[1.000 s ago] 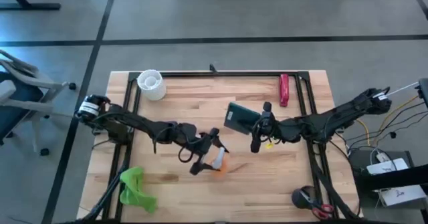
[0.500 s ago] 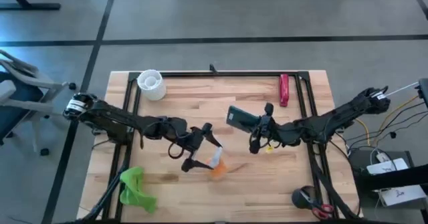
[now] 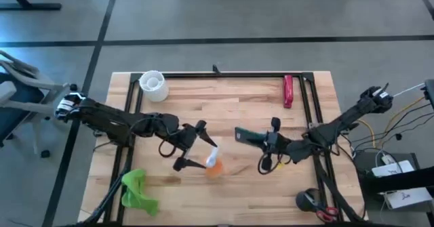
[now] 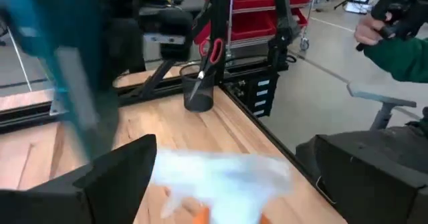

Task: Apply microfiber cloth
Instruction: Spray the blue tablet with the orange spray bottle

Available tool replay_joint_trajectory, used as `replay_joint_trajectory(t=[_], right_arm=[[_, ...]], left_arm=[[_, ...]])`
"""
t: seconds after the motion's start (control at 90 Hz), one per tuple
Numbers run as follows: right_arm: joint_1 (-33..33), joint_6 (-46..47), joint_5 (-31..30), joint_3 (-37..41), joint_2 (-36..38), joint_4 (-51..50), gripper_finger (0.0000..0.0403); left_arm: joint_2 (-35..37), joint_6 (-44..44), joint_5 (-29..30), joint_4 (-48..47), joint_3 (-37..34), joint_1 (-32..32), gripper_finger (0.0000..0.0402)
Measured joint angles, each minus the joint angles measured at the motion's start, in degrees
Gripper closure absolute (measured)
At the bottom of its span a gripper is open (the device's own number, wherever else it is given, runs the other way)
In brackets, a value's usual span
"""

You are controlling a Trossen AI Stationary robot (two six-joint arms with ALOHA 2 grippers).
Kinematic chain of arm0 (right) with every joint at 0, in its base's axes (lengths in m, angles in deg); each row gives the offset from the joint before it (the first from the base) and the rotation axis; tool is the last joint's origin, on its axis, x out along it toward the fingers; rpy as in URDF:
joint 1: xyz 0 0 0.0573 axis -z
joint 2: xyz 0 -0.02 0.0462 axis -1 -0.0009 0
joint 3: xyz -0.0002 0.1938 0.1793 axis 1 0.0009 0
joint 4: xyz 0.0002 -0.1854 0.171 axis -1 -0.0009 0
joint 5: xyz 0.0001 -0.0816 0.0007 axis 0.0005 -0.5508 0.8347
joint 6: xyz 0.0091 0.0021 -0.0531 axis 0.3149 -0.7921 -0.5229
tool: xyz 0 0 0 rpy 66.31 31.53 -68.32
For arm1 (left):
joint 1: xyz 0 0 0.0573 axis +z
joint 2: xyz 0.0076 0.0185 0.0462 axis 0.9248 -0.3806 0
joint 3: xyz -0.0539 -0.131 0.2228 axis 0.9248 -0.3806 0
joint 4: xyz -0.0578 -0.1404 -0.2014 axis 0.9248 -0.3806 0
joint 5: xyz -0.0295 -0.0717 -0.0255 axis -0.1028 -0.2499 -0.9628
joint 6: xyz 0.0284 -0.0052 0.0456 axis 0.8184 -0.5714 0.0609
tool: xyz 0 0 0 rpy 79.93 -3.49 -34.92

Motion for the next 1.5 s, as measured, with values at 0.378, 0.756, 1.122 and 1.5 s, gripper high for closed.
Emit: replay_joint_trajectory(t=[0.378, 0.756, 1.122, 1.5], right_arm=[[-4.9, -3.5, 5.8, -0.3, 3.6, 0.0, 0.0399], [-1.8, -12.5, 6.5, -0.5, 7.9, 2.0, 0.04], [-0.4, -20.4, 0.2, -0.5, 2.8, -1.2, 0.04], [-0.4, -63.8, -25.1, -1.4, -7.8, -4.0, 0.04]], left_arm=[[0.0, 0.2, 0.0, -2.4, -0.4, 0.0, 0.0016], [0.6, 0.4, -0.1, -2.9, -3.2, 0.0, 0.0016], [1.0, -1.6, -0.1, -6.7, -3.4, -0.4, 0.0016], [0.6, -9.3, 0.0, -5.7, -3.5, -0.4, 0.0016]])
